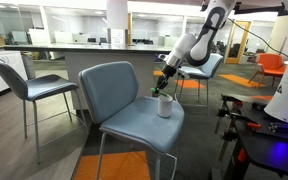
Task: Pick the marker on the chair and put it in the mug
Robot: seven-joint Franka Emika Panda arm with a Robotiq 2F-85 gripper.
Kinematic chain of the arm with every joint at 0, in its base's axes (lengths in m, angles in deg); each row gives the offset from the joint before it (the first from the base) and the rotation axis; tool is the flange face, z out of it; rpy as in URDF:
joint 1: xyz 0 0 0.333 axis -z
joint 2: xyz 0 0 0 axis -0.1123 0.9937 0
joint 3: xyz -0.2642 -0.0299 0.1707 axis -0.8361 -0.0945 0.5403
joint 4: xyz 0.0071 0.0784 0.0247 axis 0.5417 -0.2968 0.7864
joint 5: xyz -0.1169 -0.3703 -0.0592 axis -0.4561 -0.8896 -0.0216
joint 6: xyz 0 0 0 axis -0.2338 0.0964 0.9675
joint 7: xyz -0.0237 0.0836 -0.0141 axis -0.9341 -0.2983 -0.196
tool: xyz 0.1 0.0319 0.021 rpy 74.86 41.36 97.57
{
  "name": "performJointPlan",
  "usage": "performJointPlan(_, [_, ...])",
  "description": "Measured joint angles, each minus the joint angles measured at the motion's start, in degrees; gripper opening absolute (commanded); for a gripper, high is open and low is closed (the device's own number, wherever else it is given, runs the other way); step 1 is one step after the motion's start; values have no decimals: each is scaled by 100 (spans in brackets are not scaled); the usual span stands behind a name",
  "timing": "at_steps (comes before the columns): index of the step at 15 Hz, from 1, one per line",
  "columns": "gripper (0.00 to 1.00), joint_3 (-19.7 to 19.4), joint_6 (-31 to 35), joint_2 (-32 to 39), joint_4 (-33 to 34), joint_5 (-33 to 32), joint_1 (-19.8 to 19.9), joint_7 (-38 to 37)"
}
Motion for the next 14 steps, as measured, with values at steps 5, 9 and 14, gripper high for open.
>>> performJointPlan(5, [34, -112, 21, 362, 389, -218, -22, 0])
performJointPlan(9, [67, -144, 24, 409, 447, -308, -52, -2])
performJointPlan(14, [100, -83, 263, -22, 7, -472, -119, -231])
